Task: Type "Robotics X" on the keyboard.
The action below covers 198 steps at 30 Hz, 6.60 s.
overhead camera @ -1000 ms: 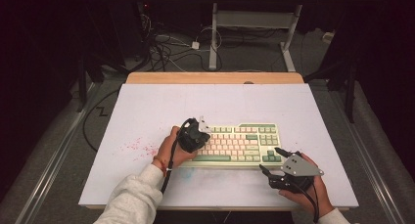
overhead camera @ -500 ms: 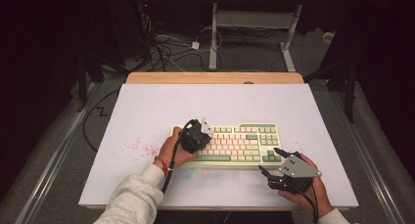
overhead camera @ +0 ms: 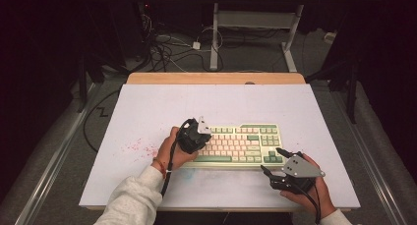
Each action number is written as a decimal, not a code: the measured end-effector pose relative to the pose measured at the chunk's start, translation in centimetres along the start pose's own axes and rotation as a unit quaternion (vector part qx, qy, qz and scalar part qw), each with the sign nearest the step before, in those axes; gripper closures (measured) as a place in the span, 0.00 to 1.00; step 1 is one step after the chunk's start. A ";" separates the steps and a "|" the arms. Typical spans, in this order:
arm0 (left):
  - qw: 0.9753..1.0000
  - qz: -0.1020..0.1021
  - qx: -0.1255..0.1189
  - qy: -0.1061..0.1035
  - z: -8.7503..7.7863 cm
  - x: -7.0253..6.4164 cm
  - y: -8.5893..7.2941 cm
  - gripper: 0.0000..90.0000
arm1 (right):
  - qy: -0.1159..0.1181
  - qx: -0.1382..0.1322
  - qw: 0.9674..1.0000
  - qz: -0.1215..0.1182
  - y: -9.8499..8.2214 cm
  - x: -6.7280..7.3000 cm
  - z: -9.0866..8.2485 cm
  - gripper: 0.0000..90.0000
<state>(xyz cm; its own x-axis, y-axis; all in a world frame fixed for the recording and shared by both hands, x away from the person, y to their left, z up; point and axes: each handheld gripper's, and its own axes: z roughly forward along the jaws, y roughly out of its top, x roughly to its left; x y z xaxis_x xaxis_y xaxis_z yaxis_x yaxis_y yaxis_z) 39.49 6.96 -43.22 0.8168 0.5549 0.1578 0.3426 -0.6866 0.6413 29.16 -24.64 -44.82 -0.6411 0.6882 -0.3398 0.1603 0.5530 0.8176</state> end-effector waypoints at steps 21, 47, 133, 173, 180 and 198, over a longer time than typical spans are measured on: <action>0.996 0.025 -0.081 0.037 -2.2 -0.8 -1.3 0.42 | 0.003 0.008 1.000 0.002 0.0 -0.3 0.6 0.31; 0.990 0.045 -0.102 0.091 -5.2 -1.3 -6.4 0.22 | -0.008 0.002 1.000 0.016 0.2 -1.2 0.5 0.30; 0.995 -0.020 -0.031 0.095 -6.7 -0.8 -14.4 0.20 | 0.119 0.102 0.988 -0.011 8.2 1.5 14.2 1.00; 0.995 -0.021 -0.020 0.091 -6.6 -0.9 -14.4 0.20 | 0.068 -0.015 0.997 0.021 9.1 0.2 8.5 0.34; 0.995 -0.027 -0.023 0.092 -6.7 -0.9 -14.4 0.20 | 0.055 -0.029 0.998 0.015 8.7 0.2 7.2 0.28; 0.994 -0.051 -0.058 0.074 -7.5 -1.0 -14.1 0.28 | 0.025 -0.034 0.999 0.022 4.9 -0.6 3.3 0.27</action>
<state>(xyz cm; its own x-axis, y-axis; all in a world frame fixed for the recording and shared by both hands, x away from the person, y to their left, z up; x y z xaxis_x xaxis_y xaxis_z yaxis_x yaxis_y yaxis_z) 30.40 19.58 -46.77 0.7012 0.6870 0.1905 0.3563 -0.5691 0.7410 32.77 -20.80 -42.11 -0.6714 0.6860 -0.2804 0.1393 0.4884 0.8614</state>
